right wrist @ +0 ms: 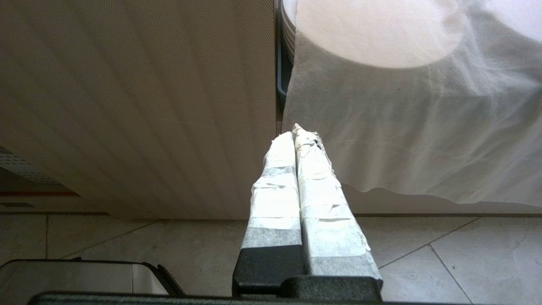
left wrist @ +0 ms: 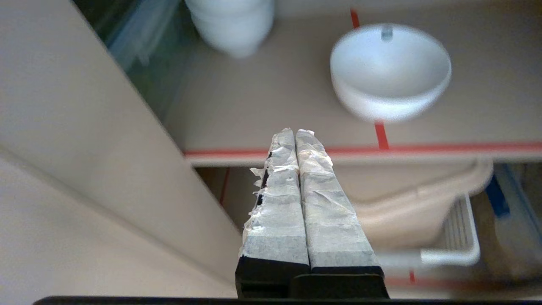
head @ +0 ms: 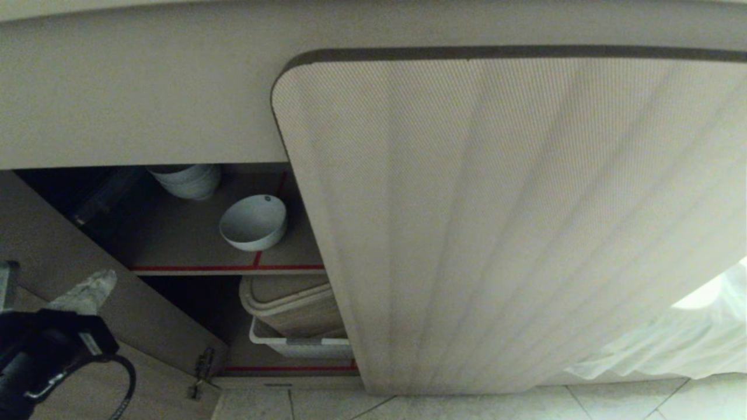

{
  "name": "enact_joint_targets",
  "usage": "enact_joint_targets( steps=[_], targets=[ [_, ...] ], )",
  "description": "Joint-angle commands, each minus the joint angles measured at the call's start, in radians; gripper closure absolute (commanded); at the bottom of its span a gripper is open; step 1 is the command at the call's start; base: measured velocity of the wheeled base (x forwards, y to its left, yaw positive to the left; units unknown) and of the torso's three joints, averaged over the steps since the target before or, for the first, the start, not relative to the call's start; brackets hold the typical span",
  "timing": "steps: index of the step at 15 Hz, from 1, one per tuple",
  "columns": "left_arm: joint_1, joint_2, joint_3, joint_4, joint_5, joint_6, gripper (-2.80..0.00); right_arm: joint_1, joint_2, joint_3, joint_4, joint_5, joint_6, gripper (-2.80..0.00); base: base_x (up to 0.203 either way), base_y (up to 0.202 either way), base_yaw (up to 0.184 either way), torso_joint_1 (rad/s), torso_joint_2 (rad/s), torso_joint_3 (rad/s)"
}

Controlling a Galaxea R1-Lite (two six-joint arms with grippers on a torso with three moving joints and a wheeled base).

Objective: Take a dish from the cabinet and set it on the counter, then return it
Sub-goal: Close the cabinet door

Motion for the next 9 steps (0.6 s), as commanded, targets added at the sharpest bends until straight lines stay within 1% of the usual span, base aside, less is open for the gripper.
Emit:
enact_joint_targets(
  steps=[1, 5, 9],
  targets=[
    [0.006, -0.131, 0.0, 0.124, -0.017, 0.006, 0.0, 0.0, 0.0, 0.0, 0.0, 0.0, 0.0, 0.0, 0.0, 0.0, 0.0, 0.0, 0.0, 0.0],
    [0.011, -0.291, 0.0, 0.342, -0.062, 0.006, 0.0, 0.001, 0.0, 0.0, 0.0, 0.0, 0.0, 0.0, 0.0, 0.0, 0.0, 0.0, 0.0, 0.0],
    [0.017, -0.536, 0.0, 0.619, -0.084, -0.001, 0.0, 0.0, 0.0, 0.0, 0.0, 0.0, 0.0, 0.0, 0.0, 0.0, 0.0, 0.0, 0.0, 0.0]
  ],
)
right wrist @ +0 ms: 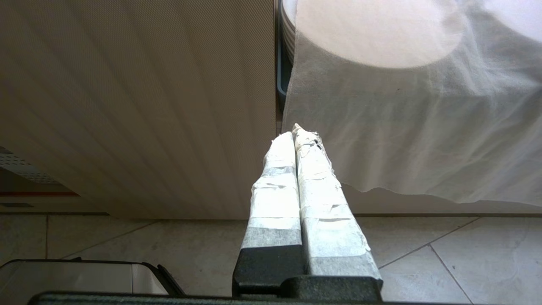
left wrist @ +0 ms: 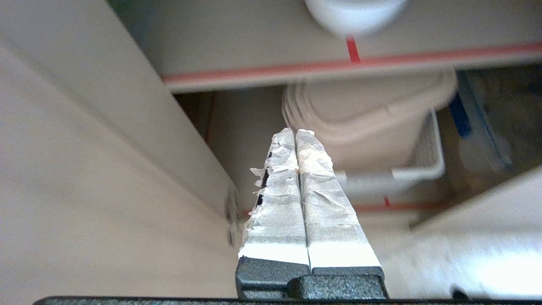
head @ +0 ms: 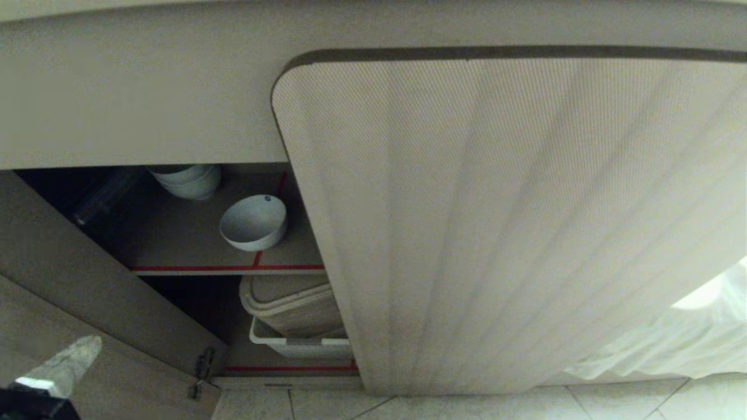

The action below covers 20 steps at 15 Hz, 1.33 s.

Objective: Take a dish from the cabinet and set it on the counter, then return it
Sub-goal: Close the cabinet door

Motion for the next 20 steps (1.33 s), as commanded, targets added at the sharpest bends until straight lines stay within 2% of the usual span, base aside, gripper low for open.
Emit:
enact_joint_targets(
  steps=[1, 5, 8, 10, 13, 16, 20],
  targets=[
    [0.009, -0.191, 0.0, 0.138, -0.003, -0.011, 0.0, 0.0, 0.0, 0.0, 0.0, 0.0, 0.001, 0.0, 0.0, 0.0, 0.0, 0.0, 0.0, 0.0],
    [0.095, -0.482, 0.0, 0.409, -0.066, -0.012, 0.0, 0.0, 0.0, 0.0, 0.0, 0.0, -0.001, 0.0, 0.0, 0.0, 0.0, 0.0, 0.0, 0.0],
    [0.13, -0.516, 0.0, 0.514, -0.086, -0.006, 0.0, 0.0, 0.0, 0.0, 0.0, 0.0, -0.001, 0.0, 0.0, 0.0, 0.0, 0.0, 0.0, 0.0],
    [0.087, -0.516, 0.0, 0.515, -0.066, -0.001, 0.0, 0.0, 0.0, 0.0, 0.0, 0.0, -0.001, 0.0, 0.0, 0.0, 0.0, 0.0, 0.0, 0.0],
    [0.078, -0.514, 0.0, 0.538, -0.037, 0.033, 0.0, 0.001, 0.0, 0.0, 0.0, 0.0, -0.001, 0.0, 0.0, 0.0, 0.0, 0.0, 0.0, 0.0],
    [0.061, -0.516, 0.0, 0.549, -0.005, 0.106, 0.0, 0.001, 0.0, 0.0, 0.0, 0.0, -0.001, 0.0, 0.0, 0.0, 0.0, 0.0, 0.0, 0.0],
    [0.062, -0.516, 0.0, 0.609, 0.001, 0.101, 0.0, 0.002, 0.0, 0.0, 0.0, 0.0, -0.001, 0.0, 0.0, 0.0, 0.0, 0.0, 0.0, 0.0]
  ],
)
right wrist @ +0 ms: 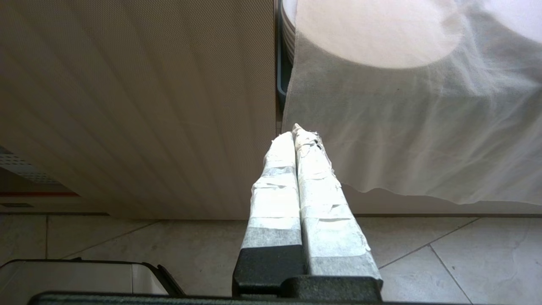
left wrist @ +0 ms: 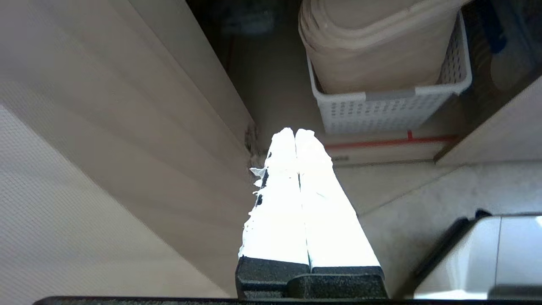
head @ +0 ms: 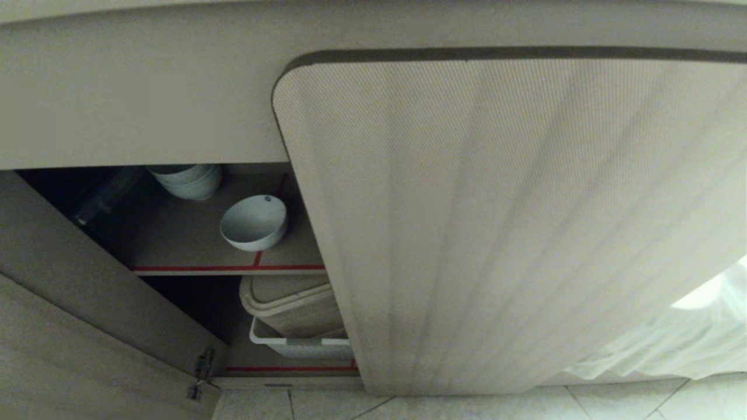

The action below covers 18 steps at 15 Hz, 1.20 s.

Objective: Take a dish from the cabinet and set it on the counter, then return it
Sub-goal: Close the cabinet door

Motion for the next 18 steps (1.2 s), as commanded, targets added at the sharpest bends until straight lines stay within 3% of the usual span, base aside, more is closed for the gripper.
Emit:
enact_joint_targets(
  steps=[1, 6, 9, 12, 18],
  targets=[
    [0.001, 0.005, 0.0, 0.006, -0.003, 0.0, 0.0, 0.0, 0.0, 0.0, 0.0, 0.0, 0.0, 0.0, 0.0, 0.0, 0.0, 0.0, 0.0, 0.0],
    [-0.001, 0.005, 0.0, 0.007, -0.005, -0.009, 0.0, 0.0, 0.0, 0.0, 0.0, 0.0, 0.0, 0.0, 0.0, 0.0, 0.0, 0.0, 0.0, 0.0],
    [-0.082, -0.085, 0.0, 0.009, -0.005, -0.028, 0.0, 0.0, 0.0, 0.0, 0.0, 0.0, 0.0, 0.0, 0.0, 0.0, 0.0, 0.0, 0.0, 0.0],
    [-0.083, -0.256, 0.0, 0.032, -0.012, -0.041, 0.0, 0.0, 0.0, 0.0, 0.0, 0.0, 0.0, 0.0, 0.0, 0.0, 0.0, 0.0, 0.0, 0.0],
    [-0.083, -0.27, 0.0, 0.037, -0.007, -0.053, 0.0, 0.001, 0.0, 0.0, 0.0, 0.0, 0.0, 0.0, 0.0, 0.0, 0.0, 0.0, 0.0, 0.0]
  ],
)
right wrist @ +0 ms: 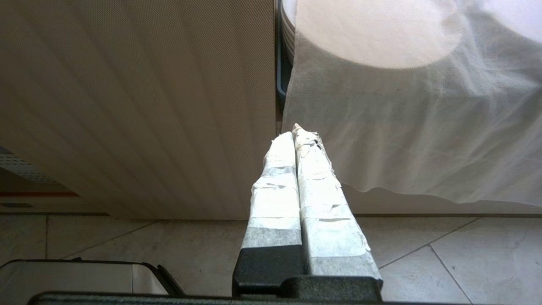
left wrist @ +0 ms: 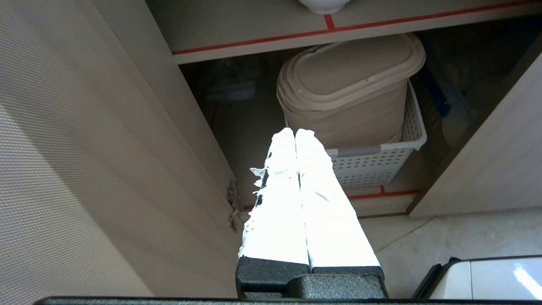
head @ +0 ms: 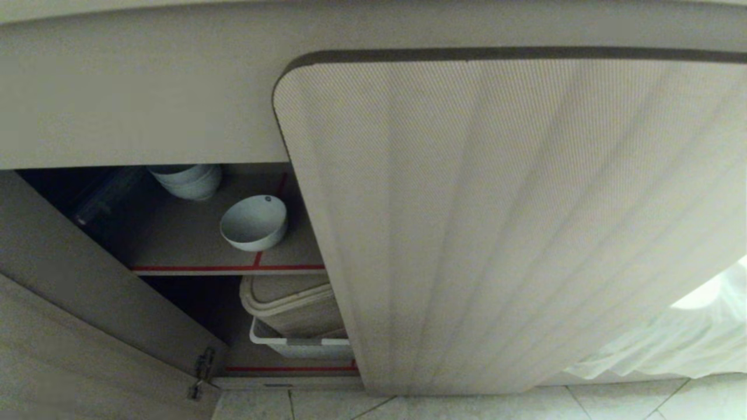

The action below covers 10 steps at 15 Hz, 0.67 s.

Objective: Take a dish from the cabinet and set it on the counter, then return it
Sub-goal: Close the cabinet door

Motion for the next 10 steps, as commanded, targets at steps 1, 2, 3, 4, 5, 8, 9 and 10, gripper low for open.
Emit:
enact_joint_targets(
  steps=[1, 2, 3, 4, 5, 8, 9, 10],
  targets=[
    [0.0, -0.009, 0.0, -0.001, -0.003, 0.007, 0.0, 0.0, 0.0, 0.0, 0.0, 0.0, 0.0, 0.0, 0.0, 0.0, 0.0, 0.0, 0.0, 0.0],
    [0.0, -0.009, 0.0, -0.001, -0.005, 0.01, 0.0, 0.0, 0.0, 0.0, 0.0, 0.0, 0.0, 0.0, 0.0, 0.0, 0.0, 0.0, 0.0, 0.0],
    [0.0, -0.009, 0.0, -0.001, -0.003, 0.005, 0.0, 0.002, 0.0, 0.0, 0.0, 0.0, 0.0, 0.0, 0.0, 0.0, 0.0, 0.0, 0.0, 0.0],
    [0.0, -0.009, 0.0, -0.001, -0.002, 0.005, 0.0, 0.002, 0.0, 0.0, 0.0, 0.0, 0.0, 0.0, 0.0, 0.0, 0.0, 0.0, 0.0, 0.0],
    [0.0, -0.009, 0.0, -0.001, -0.002, 0.007, 0.0, 0.0, 0.0, 0.0, 0.0, 0.0, 0.0, 0.0, 0.0, 0.0, 0.0, 0.0, 0.0, 0.0],
    [0.0, -0.009, 0.0, -0.001, -0.005, 0.012, 0.0, 0.0, 0.0, 0.0, 0.0, 0.0, 0.0, 0.0, 0.0, 0.0, 0.0, 0.0, 0.0, 0.0],
    [0.0, -0.009, 0.0, -0.001, -0.003, 0.008, 0.0, 0.001, 0.0, 0.0, 0.0, 0.0, 0.0, 0.0, 0.0, 0.0, 0.0, 0.0, 0.0, 0.0],
    [0.0, -0.009, 0.0, -0.002, -0.003, 0.006, 0.0, 0.0, 0.0, 0.0, 0.0, 0.0, 0.0, 0.0, 0.0, 0.0, 0.0, 0.0, 0.0, 0.0]
  ],
)
